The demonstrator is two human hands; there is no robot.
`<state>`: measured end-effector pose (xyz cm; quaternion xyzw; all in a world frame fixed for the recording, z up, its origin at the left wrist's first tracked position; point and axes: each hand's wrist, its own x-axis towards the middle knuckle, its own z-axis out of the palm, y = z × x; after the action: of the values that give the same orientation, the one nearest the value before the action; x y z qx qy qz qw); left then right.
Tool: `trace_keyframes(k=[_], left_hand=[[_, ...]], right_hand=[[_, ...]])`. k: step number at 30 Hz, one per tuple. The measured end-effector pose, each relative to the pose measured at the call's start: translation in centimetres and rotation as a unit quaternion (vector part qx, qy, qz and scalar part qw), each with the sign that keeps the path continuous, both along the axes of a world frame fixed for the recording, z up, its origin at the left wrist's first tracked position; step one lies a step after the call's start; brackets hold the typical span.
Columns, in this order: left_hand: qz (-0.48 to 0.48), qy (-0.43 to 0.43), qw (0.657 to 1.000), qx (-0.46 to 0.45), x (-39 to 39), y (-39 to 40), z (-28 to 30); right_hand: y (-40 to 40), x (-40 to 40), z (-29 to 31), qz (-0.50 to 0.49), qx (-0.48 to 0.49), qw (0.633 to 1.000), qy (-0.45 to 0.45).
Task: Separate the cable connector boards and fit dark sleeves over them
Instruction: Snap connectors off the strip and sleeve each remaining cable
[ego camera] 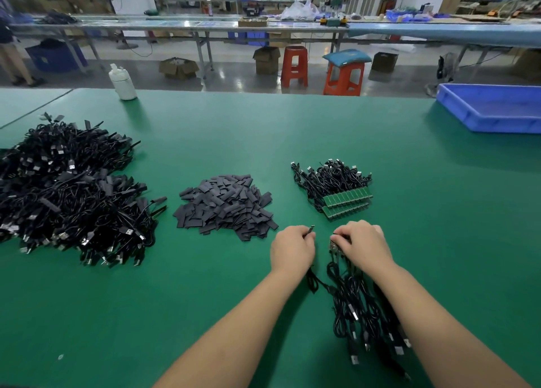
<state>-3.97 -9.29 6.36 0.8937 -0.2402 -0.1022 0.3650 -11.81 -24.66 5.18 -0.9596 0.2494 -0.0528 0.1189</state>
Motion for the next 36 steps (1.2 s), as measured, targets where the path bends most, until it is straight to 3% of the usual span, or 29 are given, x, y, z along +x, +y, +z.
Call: trace_keyframes(k=[2,4,6,8,10,11,15,18,20,22,26,29,33,36], left_hand=[[-0.013,0.06,0.997,-0.048,1.3,1.5,0.4],[-0.035,0.159,0.979,-0.124,2.6,3.3,1.2],[-0.066,0.256,0.946,-0.188,3.5,4.8,1.9],[-0.079,0.294,0.929,-0.213,4.1,5.6,2.0],[-0.064,0.295,0.927,-0.22,4.5,6.0,2.0],[-0.054,0.284,0.933,-0.214,4.8,6.2,1.9],[-0.055,0.115,0.99,-0.062,7.4,8.0,1.2],[0.04,-0.022,0.999,0.002,10.8,10.6,0.1],[0.13,-0.11,0.984,0.045,13.5,12.8,-1.2],[0.163,-0.113,0.974,0.109,15.9,14.9,-2.5],[0.14,-0.061,0.964,0.216,18.4,17.0,-4.1],[0.143,-0.068,0.967,0.202,19.1,17.3,-4.3],[0.133,-0.094,0.97,0.183,18.3,17.2,-3.2],[0.104,-0.093,0.988,0.066,16.0,16.4,-1.7]], right_hand=[[-0.8,-0.4,-0.4,-0.025,-0.07,0.996,0.045],[-0.6,-0.5,-0.4,-0.041,-0.043,0.998,-0.007],[1.7,0.1,0.6,-0.042,0.144,0.981,-0.122],[5.8,1.3,1.9,-0.021,0.402,0.905,-0.135],[9.6,2.4,1.8,-0.009,0.566,0.815,-0.127],[11.1,2.8,1.5,-0.016,0.609,0.781,-0.138],[14.2,3.8,0.5,-0.103,0.657,0.725,-0.179],[15.4,4.2,0.5,-0.158,0.726,0.648,-0.17],[15.9,4.1,0.6,-0.144,0.756,0.623,-0.139],[15.7,3.8,0.8,-0.127,0.736,0.656,-0.115],[14.2,3.8,0.7,-0.102,0.648,0.749,-0.094],[12.8,4.2,0.5,-0.091,0.607,0.784,-0.09],[11.1,4.4,0.1,-0.11,0.58,0.802,-0.089],[10.5,4.2,-0.3,-0.095,0.54,0.832,-0.085]])
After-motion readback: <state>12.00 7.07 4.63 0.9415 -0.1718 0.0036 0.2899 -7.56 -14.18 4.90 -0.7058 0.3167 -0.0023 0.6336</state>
